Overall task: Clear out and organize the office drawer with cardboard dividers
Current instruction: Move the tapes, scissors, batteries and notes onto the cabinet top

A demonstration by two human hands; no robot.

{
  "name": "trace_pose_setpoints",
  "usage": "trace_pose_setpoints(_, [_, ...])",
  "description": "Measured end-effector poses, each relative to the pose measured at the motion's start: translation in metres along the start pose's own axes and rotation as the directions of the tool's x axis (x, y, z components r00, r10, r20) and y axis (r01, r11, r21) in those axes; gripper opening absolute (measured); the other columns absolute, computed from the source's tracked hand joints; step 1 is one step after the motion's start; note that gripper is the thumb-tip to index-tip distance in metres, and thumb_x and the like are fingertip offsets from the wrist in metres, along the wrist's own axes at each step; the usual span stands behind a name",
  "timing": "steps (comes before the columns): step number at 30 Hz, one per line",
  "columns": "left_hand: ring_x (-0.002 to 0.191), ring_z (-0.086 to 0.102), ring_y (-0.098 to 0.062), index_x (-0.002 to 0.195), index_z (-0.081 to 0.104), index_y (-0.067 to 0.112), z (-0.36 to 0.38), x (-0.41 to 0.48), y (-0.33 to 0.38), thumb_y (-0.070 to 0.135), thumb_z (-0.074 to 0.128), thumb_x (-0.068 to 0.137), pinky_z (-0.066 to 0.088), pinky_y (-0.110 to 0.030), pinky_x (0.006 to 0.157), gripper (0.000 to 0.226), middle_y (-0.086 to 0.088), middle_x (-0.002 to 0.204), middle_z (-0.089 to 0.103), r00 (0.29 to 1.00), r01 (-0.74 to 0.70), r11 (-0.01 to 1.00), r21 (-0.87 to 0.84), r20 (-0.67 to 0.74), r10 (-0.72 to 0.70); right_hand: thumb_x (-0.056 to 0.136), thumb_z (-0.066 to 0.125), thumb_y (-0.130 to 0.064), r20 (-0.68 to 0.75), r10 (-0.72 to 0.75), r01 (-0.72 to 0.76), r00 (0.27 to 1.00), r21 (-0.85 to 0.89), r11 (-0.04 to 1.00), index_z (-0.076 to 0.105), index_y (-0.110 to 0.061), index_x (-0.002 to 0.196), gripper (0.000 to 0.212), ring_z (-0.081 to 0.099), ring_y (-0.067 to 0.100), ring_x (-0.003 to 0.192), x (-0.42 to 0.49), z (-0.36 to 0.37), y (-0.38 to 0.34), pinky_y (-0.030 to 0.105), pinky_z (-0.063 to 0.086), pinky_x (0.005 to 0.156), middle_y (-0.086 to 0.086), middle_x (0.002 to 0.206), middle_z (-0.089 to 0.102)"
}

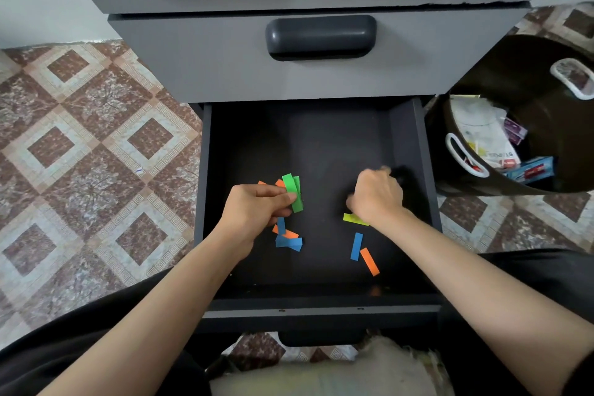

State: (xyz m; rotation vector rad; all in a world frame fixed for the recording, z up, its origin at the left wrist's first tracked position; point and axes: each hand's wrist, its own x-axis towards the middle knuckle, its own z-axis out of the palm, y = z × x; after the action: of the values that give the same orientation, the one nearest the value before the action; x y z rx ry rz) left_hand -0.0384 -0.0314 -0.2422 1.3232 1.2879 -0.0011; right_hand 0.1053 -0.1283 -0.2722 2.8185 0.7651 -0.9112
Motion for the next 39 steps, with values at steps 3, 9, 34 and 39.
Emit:
trace_pose_setpoints(3, [0.069, 0.062, -0.008, 0.088, 0.07, 0.007, 0.0, 0.0, 0.0, 0.013, 0.068, 0.082, 0.047, -0.017, 0.059, 0.008, -0.006, 0.083, 0.069, 1.0, -0.004, 1.0, 0.006, 0.011, 0.004, 0.087, 0.06, -0.029, 0.052, 0.024, -0.021, 0.998, -0.046, 0.999, 0.058, -0.004, 0.109, 0.032, 0.055, 0.025, 0.098, 0.002, 0.012, 0.002, 0.027, 0.042, 0.065, 0.014, 0.112, 0.059])
trace_pose_setpoints(9, [0.069, 0.062, -0.008, 0.082, 0.069, 0.01, 0.002, 0.0, 0.0, 0.014, 0.067, 0.083, 0.048, -0.017, 0.06, 0.004, -0.004, 0.08, 0.067, 1.0, -0.006, 1.0, 0.026, 0.019, 0.006, 0.091, 0.055, -0.021, 0.047, -0.019, 0.019, 0.999, 0.011, 1.0, 0.059, -0.005, 0.102, 0.02, 0.056, 0.023, 0.093, -0.002, 0.016, -0.001, 0.027, 0.04, 0.062, 0.01, 0.102, 0.059])
trace_pose_setpoints(34, [0.074, 0.062, -0.012, 0.08, 0.07, 0.01, -0.001, -0.002, 0.003, 0.014, 0.068, 0.083, 0.045, -0.019, 0.062, 0.005, -0.008, 0.083, 0.068, 0.998, -0.015, 1.0, 0.023, 0.053, 0.014, 0.084, 0.063, -0.005, -0.079, -0.149, 0.157, 0.986, 0.11, 0.982, 0.06, -0.012, 0.108, 0.025, 0.058, 0.027, 0.101, 0.004, 0.031, 0.004, 0.026, 0.046, 0.071, 0.008, 0.125, 0.046])
trace_pose_setpoints(39, [0.077, 0.063, -0.013, 0.077, 0.068, 0.014, -0.001, -0.002, 0.003, 0.013, 0.069, 0.082, 0.047, -0.02, 0.065, 0.006, -0.008, 0.085, 0.069, 0.998, -0.022, 1.0, 0.019, 0.059, 0.021, 0.084, 0.064, -0.011, -0.067, -0.311, 0.313, 0.948, 0.031, 0.949, 0.055, -0.019, 0.114, 0.033, 0.056, 0.022, 0.099, 0.002, 0.034, 0.002, 0.022, 0.039, 0.071, 0.003, 0.121, 0.044])
